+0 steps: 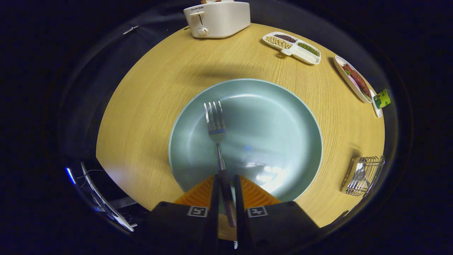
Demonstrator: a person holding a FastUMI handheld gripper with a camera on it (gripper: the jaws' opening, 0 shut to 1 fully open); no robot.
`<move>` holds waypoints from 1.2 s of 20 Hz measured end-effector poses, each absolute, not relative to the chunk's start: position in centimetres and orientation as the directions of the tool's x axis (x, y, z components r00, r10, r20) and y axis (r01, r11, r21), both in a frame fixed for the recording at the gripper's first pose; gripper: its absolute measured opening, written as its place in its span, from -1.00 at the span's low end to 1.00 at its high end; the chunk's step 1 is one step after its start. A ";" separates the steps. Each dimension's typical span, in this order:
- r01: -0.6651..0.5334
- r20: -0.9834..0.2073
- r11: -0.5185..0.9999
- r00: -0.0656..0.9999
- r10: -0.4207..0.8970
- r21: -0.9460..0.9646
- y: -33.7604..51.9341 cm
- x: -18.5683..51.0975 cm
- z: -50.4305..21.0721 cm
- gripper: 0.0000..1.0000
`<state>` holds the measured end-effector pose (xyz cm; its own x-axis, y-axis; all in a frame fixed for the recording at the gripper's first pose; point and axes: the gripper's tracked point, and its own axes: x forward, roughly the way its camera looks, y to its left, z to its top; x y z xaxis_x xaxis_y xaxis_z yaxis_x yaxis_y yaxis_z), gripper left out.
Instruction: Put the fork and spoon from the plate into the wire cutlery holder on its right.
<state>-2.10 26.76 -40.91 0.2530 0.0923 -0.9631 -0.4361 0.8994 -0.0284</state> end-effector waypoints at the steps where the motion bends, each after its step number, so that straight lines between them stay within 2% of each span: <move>1: -0.438 -0.964 0.899 0.245 0.106 -0.012 27.0 -2.1 -41.4 -0.60; 3: -0.445 -0.965 0.895 0.237 0.116 -0.001 26.9 -2.0 -41.2 -0.53; 4: -0.448 -0.964 0.894 0.235 0.129 0.010 26.9 -1.9 -41.1 -0.73; 9: -0.466 -0.960 0.880 0.192 0.202 0.092 26.7 -2.4 -40.6 -0.88; 16: -0.457 -0.943 0.881 0.226 0.245 0.120 24.0 -0.5 -34.1 -0.88; 21: -0.460 -0.943 0.880 0.224 0.247 0.121 18.2 0.0 -28.4 -0.89; 24: -0.484 -0.953 0.873 0.233 0.193 0.058 12.5 -0.2 -26.1 -0.88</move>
<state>-0.22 12.48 -26.13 0.2333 0.1929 -0.9531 -0.4841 0.8731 0.0582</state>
